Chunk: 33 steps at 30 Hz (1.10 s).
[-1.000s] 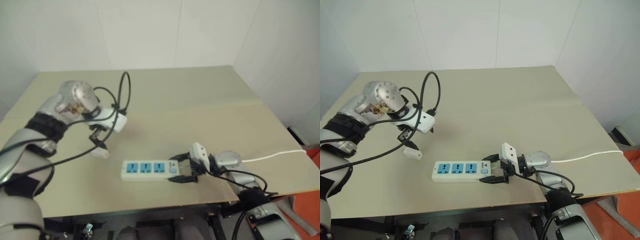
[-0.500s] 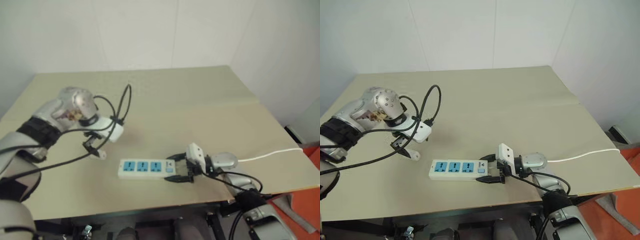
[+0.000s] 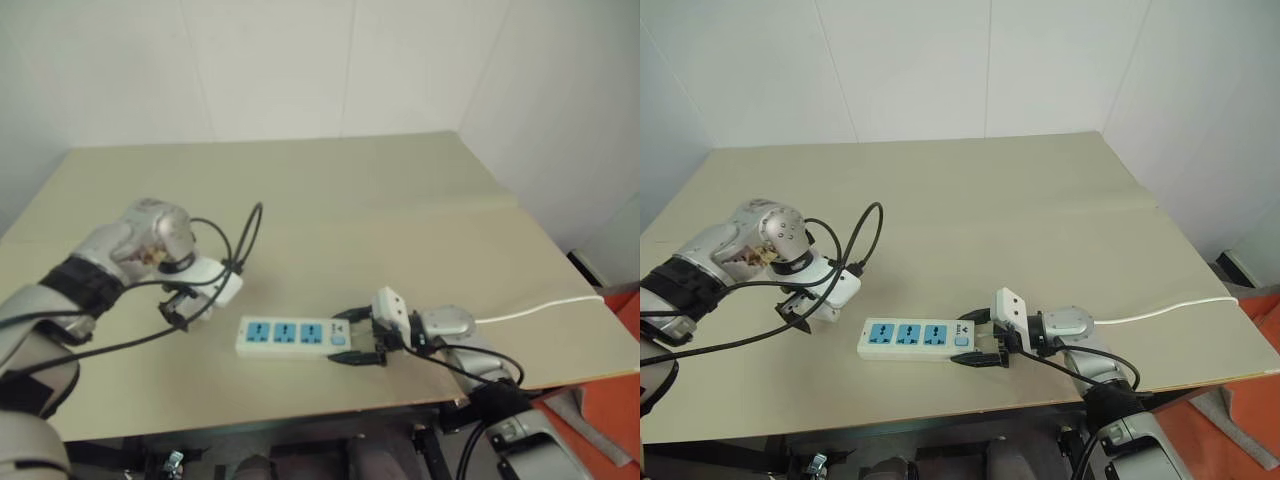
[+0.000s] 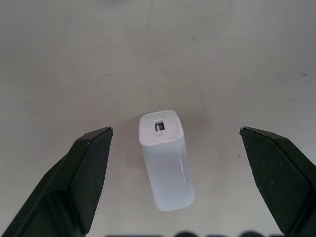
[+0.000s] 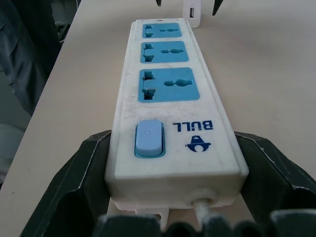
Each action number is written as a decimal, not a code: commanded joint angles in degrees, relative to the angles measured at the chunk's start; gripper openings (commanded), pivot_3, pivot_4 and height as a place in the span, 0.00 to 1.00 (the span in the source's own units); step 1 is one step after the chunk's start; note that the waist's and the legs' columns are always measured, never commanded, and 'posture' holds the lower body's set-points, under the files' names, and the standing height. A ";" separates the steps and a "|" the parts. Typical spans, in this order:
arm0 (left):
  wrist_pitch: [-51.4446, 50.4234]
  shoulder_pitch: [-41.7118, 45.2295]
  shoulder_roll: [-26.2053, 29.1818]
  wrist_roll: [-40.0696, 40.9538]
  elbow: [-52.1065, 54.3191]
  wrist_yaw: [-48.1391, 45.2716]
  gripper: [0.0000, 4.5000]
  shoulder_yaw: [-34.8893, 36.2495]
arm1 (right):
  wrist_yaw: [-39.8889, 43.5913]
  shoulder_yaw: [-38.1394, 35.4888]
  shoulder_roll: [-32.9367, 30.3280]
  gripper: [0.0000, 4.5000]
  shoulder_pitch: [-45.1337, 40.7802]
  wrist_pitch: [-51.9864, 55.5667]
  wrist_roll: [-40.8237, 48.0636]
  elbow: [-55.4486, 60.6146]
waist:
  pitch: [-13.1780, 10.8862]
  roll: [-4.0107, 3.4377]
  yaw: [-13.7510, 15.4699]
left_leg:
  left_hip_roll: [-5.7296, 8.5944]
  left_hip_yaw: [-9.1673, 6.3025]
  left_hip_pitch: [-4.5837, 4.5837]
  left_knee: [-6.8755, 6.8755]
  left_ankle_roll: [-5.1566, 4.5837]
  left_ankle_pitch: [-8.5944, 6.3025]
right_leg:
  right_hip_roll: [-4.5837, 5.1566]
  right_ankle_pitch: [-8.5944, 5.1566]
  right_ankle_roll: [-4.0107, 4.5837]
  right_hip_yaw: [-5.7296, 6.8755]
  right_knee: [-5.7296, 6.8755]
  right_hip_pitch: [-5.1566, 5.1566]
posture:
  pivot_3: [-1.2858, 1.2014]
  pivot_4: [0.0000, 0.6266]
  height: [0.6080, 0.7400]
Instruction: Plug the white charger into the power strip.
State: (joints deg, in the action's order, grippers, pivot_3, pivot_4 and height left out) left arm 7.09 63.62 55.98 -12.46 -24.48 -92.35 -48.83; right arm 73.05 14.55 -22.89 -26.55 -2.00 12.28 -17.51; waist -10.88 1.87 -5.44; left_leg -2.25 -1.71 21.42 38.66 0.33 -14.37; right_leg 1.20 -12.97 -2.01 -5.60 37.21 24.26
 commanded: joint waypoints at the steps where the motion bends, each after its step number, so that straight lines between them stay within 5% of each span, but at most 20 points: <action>1: -2.59 -0.18 -0.79 -1.75 0.72 -0.15 1.00 3.38 | -1.41 1.48 -0.52 0.76 1.62 1.22 -2.57 -1.42 | 0.00 0.00 -0.01 | 0.00 0.00 0.00 0.00 0.00 0.00 | 0.00 0.00 0.00 0.00 0.00 0.00 | 0.52 0.24 1.00; 13: -3.90 -2.14 -2.23 -6.12 0.43 -0.15 1.00 5.08 | -1.99 1.71 -1.03 0.76 1.85 1.24 -2.86 -1.37 | 0.01 0.02 0.01 | 0.01 0.00 0.00 0.00 -0.01 0.00 | 0.01 0.00 0.00 0.00 -0.01 -0.01 | 0.52 0.24 1.00; 16: -4.24 -2.51 -3.22 -7.80 -0.10 0.02 0.88 5.67 | -2.08 1.69 -1.10 0.76 1.82 1.34 -2.81 -1.40 | 0.01 0.02 0.03 | 0.00 0.00 0.00 0.00 -0.01 0.00 | 0.01 0.00 0.00 0.00 -0.01 -0.01 | 0.52 0.24 1.00; 25: -2.90 -3.06 -6.44 -12.04 -3.12 0.61 0.26 8.02 | -2.57 1.60 -1.46 0.76 1.94 1.35 -2.95 -1.23 | 0.02 0.03 0.04 | 0.02 0.00 0.00 0.00 -0.01 -0.01 | 0.02 0.00 0.00 0.00 -0.01 -0.02 | 0.52 0.24 1.00; 29: -2.77 -3.33 -7.46 -10.18 -3.65 -0.07 0.23 9.89 | -2.73 1.56 -1.73 0.76 2.06 1.29 -2.99 -1.07 | 0.03 0.03 0.07 | 0.02 0.00 -0.01 0.00 -0.01 -0.01 | 0.02 0.00 0.00 0.00 0.00 -0.03 | 0.52 0.24 1.00; 33: -8.60 -3.22 -7.41 8.51 0.19 -0.15 0.23 14.16 | -2.78 1.60 -2.27 0.76 2.66 1.27 -3.01 -0.29 | 0.03 0.04 0.32 | 0.02 0.00 0.00 0.01 -0.01 -0.01 | 0.05 0.00 0.00 0.01 -0.01 -0.03 | 0.52 0.24 1.00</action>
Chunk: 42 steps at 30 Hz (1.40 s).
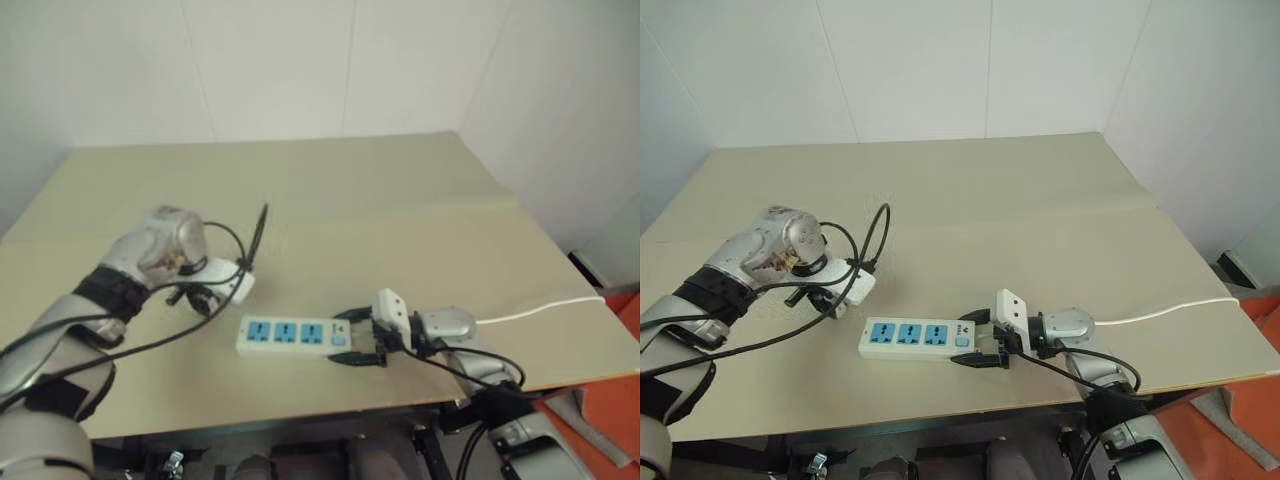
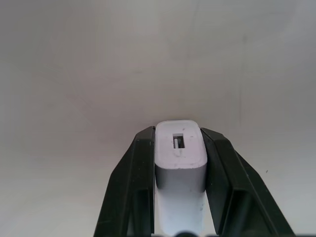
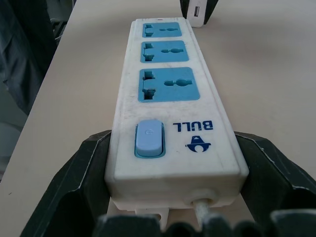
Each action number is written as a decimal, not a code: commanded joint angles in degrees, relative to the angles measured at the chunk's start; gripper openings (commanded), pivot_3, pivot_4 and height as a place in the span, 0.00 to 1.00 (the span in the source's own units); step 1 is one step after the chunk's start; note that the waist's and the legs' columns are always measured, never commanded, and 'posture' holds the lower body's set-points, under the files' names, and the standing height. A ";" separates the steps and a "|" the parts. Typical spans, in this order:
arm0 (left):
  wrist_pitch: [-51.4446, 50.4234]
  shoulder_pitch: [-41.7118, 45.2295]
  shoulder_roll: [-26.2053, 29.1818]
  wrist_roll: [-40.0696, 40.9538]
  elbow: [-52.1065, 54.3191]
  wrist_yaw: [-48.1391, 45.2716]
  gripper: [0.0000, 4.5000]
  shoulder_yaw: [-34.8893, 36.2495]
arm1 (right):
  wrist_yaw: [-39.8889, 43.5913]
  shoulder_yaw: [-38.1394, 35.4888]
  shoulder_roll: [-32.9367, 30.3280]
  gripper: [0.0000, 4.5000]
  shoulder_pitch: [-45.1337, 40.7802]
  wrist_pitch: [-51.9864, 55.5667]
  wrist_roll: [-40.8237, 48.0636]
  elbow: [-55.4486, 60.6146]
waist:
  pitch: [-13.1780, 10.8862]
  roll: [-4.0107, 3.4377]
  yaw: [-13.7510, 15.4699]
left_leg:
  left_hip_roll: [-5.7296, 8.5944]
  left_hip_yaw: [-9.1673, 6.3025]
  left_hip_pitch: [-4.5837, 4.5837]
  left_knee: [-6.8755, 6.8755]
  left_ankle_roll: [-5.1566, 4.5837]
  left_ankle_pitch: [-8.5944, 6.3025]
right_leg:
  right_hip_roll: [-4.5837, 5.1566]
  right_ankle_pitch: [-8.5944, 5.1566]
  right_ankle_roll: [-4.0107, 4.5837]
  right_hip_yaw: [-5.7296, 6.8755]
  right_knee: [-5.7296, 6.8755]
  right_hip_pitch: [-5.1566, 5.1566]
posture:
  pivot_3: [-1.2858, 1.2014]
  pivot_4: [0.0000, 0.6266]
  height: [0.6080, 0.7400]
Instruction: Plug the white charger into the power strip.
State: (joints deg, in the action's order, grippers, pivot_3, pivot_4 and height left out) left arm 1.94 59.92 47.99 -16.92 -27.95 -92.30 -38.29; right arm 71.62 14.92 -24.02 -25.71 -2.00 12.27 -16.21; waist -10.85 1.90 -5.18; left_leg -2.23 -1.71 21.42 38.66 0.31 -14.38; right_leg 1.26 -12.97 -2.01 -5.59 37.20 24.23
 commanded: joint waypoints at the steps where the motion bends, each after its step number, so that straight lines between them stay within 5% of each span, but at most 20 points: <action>1: -5.26 0.82 1.18 19.11 5.34 -0.20 0.23 4.95 | -1.34 1.21 -1.29 0.76 2.06 1.28 -2.92 -1.29 | 0.00 0.00 0.07 | -0.01 0.00 0.02 0.01 0.00 0.00 | 0.01 0.00 0.00 0.00 0.00 0.01 | 0.52 0.24 1.00; 4: -5.96 0.29 0.51 34.84 6.88 -0.20 0.23 14.28 | -1.32 1.10 -1.57 0.76 2.58 0.73 -2.71 -0.61 | 0.00 0.00 0.11 | -0.03 -0.01 0.05 0.01 0.00 0.00 | 0.00 0.00 0.00 0.01 0.00 0.04 | 0.52 0.24 1.00; 9: -12.21 -6.82 -8.56 49.31 10.45 9.15 0.23 33.83 | -0.86 1.28 -1.46 0.76 1.28 0.11 -2.62 -0.89 | 0.16 -0.07 0.37 | -0.01 0.01 -0.05 0.04 -0.06 -0.03 | 0.03 0.01 0.01 0.01 -0.01 -0.09 | 0.52 0.24 1.00; 15: -22.46 -20.62 -16.60 59.42 23.55 16.89 0.23 40.30 | -0.61 2.09 0.33 0.76 -3.12 -1.42 -3.41 -5.43 | 0.21 -0.04 0.16 | -0.02 0.00 -0.16 0.07 -0.06 -0.04 | 0.02 0.04 0.01 0.01 0.05 -0.12 | 0.52 0.24 1.00; 23: -12.70 -30.60 -22.55 49.29 25.79 16.07 0.23 33.10 | -0.70 2.58 2.13 0.76 -3.28 -2.87 -3.93 -5.89 | 0.27 0.00 0.07 | 0.00 0.02 -0.16 0.04 -0.05 -0.04 | 0.02 0.25 0.37 0.00 0.00 -0.13 | 0.52 0.24 1.00; 42: -5.41 -26.33 -23.73 43.94 11.57 4.70 0.23 31.35 | -2.18 3.26 3.04 0.76 -1.09 -2.08 -4.86 -3.31 | 0.33 0.02 -0.43 | -0.03 0.01 -0.21 -0.03 -0.06 -0.04 | -0.03 0.05 0.05 -0.01 -0.04 -0.15 | 0.52 0.24 1.00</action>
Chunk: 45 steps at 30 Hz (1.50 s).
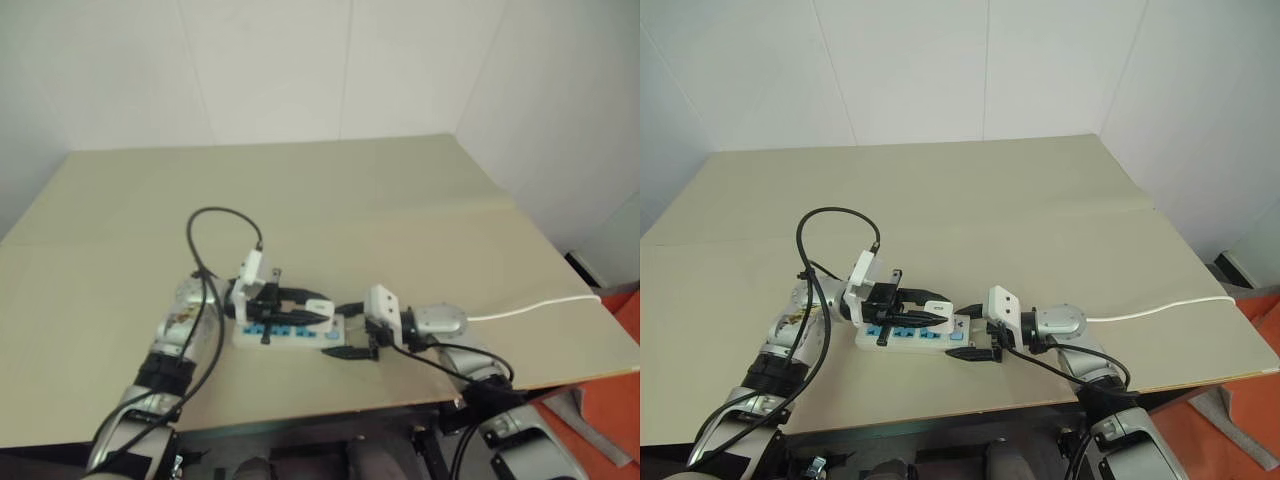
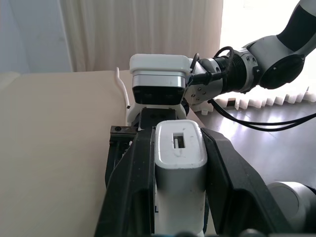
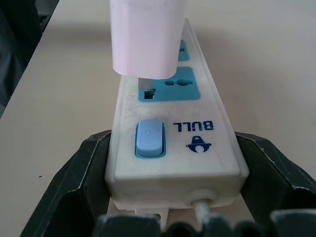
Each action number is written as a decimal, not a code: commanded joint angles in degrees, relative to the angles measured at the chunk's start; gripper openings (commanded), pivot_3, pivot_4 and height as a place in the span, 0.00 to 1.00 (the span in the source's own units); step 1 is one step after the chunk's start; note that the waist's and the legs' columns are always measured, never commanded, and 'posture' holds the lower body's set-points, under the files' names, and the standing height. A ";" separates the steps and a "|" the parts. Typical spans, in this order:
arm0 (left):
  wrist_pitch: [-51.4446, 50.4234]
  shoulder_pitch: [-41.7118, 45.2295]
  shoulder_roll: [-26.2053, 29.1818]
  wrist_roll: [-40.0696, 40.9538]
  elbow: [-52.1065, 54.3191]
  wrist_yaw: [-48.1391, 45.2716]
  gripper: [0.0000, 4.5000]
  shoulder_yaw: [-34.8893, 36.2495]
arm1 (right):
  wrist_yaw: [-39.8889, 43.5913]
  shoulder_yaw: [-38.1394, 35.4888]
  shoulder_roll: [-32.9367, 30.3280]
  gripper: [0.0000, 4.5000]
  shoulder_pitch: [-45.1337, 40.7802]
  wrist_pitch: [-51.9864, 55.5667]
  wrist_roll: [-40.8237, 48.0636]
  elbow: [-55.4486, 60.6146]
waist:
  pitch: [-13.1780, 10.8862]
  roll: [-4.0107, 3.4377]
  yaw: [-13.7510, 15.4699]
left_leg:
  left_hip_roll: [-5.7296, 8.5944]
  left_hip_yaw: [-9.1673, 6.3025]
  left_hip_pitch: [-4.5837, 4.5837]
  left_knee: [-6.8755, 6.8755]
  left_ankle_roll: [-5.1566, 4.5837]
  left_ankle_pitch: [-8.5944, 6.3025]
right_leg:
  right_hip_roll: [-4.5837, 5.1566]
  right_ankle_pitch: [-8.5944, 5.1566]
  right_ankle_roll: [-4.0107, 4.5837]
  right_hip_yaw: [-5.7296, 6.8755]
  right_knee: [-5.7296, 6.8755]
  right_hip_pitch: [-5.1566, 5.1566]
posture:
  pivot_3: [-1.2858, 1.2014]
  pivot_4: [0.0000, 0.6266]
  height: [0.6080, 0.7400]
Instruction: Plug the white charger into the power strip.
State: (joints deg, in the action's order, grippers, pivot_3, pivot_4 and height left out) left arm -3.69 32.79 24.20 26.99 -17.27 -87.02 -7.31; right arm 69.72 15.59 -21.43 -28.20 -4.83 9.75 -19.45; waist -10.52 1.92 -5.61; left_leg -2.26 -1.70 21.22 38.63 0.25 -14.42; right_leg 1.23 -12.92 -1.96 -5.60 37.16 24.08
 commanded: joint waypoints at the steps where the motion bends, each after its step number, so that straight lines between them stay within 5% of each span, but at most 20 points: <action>1: -0.37 0.64 0.21 0.19 1.27 -0.50 0.23 0.44 | -0.28 2.57 0.40 0.76 1.43 0.73 -2.36 -0.07 | 0.00 0.00 0.00 | 0.00 0.00 0.00 0.00 0.00 0.00 | 0.00 0.00 0.00 0.00 0.00 0.00 | 0.52 0.24 1.00; 45: 5.72 0.03 1.84 -3.81 -7.66 -2.90 0.23 0.98 | 0.03 2.99 1.03 0.76 1.32 0.52 -2.61 -0.45 | 0.21 0.00 0.00 | -0.02 0.01 -0.04 -0.05 0.00 0.00 | -0.02 -0.03 -0.01 0.00 -0.03 -0.01 | 0.52 0.24 1.00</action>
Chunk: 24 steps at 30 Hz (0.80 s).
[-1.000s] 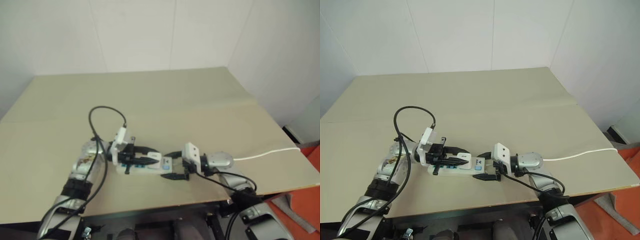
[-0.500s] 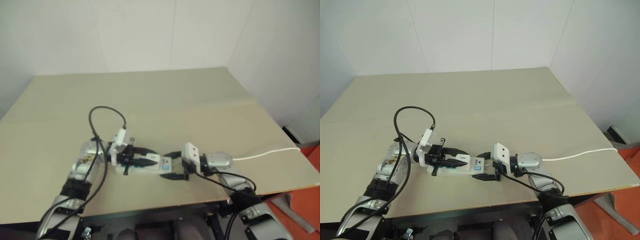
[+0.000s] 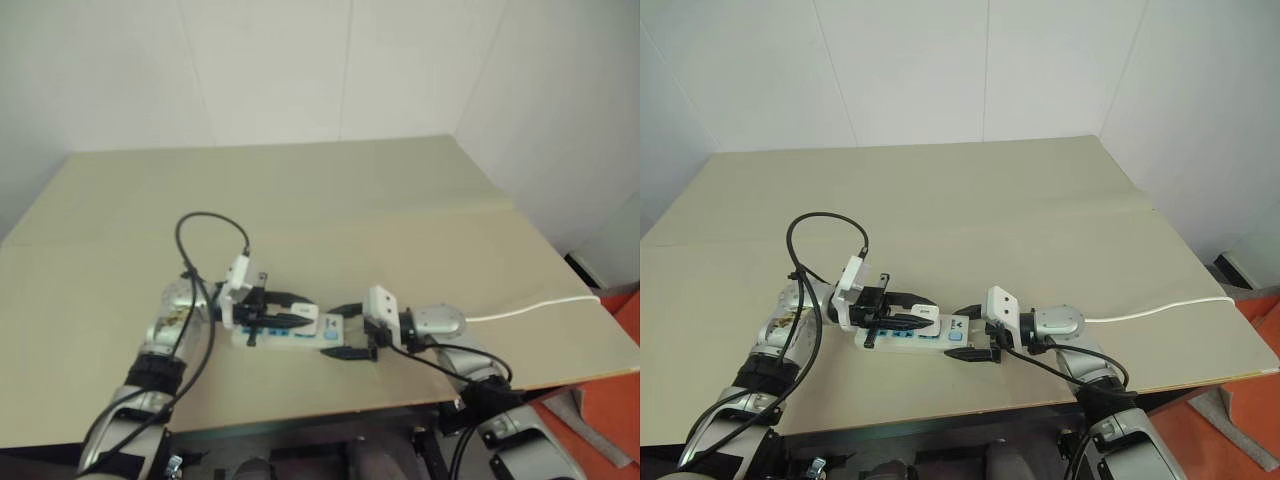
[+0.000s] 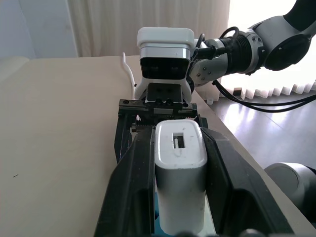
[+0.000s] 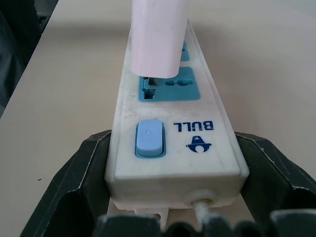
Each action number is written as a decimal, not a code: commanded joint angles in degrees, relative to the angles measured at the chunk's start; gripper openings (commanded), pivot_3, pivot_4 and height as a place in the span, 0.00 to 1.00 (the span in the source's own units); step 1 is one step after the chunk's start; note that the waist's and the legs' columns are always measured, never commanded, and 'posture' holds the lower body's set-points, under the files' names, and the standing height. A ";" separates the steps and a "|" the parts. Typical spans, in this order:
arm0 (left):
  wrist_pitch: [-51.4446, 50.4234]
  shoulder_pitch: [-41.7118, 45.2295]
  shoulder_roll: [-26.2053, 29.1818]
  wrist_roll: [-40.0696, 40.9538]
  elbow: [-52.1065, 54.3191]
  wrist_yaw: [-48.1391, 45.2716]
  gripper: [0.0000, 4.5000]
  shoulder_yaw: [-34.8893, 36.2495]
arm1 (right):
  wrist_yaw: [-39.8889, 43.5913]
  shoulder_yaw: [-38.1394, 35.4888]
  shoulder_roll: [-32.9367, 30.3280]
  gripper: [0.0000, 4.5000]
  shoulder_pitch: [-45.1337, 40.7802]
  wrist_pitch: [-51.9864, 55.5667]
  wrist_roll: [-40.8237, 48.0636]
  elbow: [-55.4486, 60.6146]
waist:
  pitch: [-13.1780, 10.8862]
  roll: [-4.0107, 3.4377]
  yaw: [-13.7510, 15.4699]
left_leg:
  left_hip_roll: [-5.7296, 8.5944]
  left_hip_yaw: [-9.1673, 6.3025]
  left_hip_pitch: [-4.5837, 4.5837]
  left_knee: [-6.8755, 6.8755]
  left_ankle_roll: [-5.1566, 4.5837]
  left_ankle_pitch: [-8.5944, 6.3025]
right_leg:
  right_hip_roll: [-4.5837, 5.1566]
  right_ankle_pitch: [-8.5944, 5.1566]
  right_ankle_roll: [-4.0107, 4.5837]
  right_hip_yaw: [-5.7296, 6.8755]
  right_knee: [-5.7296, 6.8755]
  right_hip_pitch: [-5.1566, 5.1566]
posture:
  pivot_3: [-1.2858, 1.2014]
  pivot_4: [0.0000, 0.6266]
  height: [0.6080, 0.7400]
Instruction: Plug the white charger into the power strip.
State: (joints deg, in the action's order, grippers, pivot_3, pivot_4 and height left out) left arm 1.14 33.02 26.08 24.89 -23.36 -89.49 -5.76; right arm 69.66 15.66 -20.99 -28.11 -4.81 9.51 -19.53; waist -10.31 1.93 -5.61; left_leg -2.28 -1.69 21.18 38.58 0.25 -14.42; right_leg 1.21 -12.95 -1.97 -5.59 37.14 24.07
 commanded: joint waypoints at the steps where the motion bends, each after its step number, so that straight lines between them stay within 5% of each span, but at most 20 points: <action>1: 0.57 -0.26 -0.22 -1.41 -1.70 -0.37 0.23 -0.42 | 0.12 2.91 0.56 0.76 1.26 0.50 -2.35 -0.34 | 0.02 0.00 0.00 | 0.00 0.00 0.00 0.00 0.00 0.00 | 0.00 0.00 0.00 0.00 0.00 0.00 | 0.52 0.24 1.00; 24: 4.31 -2.16 -0.60 -3.47 -6.91 -1.97 0.23 -1.14 | -0.22 3.14 0.52 0.76 1.08 0.16 -2.54 -0.54 | 0.25 0.01 -0.07 | -0.01 0.02 -0.09 -0.19 0.00 0.00 | -0.01 -0.05 0.07 -0.02 -0.02 -0.01 | 0.52 0.24 1.00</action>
State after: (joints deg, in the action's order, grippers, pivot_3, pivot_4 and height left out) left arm 5.10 31.94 24.94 24.20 -27.98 -91.81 -6.12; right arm 69.64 16.53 -20.84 -28.11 -4.83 9.28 -19.38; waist -10.06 1.94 -5.68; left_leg -2.29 -1.67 21.09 38.39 0.25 -14.42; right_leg 1.20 -13.00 -1.90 -5.61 37.11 24.06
